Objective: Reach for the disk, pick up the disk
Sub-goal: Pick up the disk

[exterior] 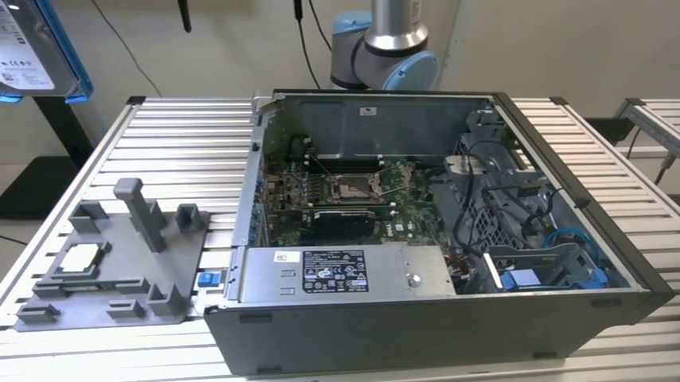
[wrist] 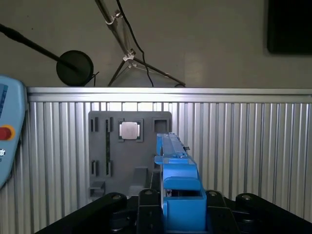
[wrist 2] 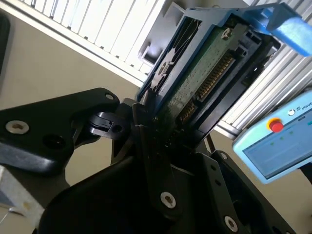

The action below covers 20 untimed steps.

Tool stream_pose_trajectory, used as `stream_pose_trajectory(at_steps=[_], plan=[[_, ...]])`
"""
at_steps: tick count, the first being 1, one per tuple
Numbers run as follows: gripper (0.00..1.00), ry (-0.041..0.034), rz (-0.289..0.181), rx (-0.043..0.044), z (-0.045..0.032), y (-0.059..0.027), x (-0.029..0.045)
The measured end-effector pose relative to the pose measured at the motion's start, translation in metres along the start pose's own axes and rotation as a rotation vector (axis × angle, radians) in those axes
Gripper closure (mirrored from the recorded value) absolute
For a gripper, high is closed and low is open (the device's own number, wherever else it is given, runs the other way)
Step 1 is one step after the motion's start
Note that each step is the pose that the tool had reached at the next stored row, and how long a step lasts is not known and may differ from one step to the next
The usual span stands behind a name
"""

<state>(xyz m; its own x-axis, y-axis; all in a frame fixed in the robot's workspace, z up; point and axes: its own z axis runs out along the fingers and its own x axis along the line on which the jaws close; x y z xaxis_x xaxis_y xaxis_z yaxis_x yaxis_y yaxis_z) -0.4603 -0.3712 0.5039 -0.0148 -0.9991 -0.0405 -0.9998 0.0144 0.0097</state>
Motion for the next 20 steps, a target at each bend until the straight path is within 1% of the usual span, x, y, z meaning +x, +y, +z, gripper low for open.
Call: stream_pose_trajectory(at_steps=[3,7,13,20], plan=[[1.00,0.0000,0.000,-0.0001,-0.0001,-0.0006,0.0000],[1.00,0.0000,0.000,-0.0001,-0.0001,-0.0055,-0.0001],[1.00,0.0000,0.000,-0.0002,-0.0002,-0.0172,-0.0003],[1.00,0.0001,0.000,-0.0008,-0.0003,-0.0329,-0.0005]])
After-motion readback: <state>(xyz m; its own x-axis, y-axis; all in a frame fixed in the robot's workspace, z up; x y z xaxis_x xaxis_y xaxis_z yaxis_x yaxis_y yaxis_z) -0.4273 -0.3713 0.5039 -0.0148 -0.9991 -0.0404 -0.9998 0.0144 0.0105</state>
